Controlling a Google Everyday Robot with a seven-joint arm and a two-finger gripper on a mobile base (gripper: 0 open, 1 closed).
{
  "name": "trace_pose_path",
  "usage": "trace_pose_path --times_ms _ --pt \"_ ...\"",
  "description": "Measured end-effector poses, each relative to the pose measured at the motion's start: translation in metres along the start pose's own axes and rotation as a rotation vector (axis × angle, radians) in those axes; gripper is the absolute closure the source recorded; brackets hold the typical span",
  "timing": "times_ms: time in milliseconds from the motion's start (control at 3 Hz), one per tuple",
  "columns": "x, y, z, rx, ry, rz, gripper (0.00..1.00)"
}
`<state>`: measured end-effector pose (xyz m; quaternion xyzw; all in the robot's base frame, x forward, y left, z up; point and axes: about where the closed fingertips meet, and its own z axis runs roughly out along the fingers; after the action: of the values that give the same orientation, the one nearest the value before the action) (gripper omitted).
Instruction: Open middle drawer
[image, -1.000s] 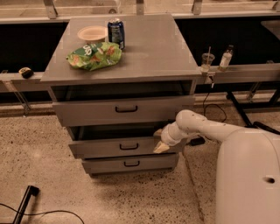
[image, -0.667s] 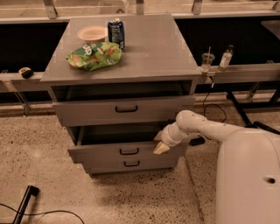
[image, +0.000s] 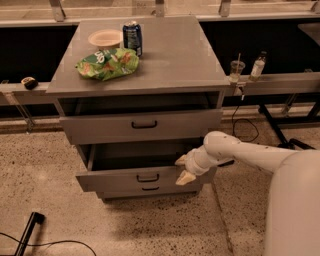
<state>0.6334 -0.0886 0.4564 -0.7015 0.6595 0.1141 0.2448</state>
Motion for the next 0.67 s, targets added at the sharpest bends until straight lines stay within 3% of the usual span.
trace_pose_path --times_ms 333,667 --pt "-0.015 0.031 -0.007 -0.05 -0.014 -0.024 0.42" --pt "-0.027 0.047 -0.017 -0.069 -0.023 -0.048 0.42"
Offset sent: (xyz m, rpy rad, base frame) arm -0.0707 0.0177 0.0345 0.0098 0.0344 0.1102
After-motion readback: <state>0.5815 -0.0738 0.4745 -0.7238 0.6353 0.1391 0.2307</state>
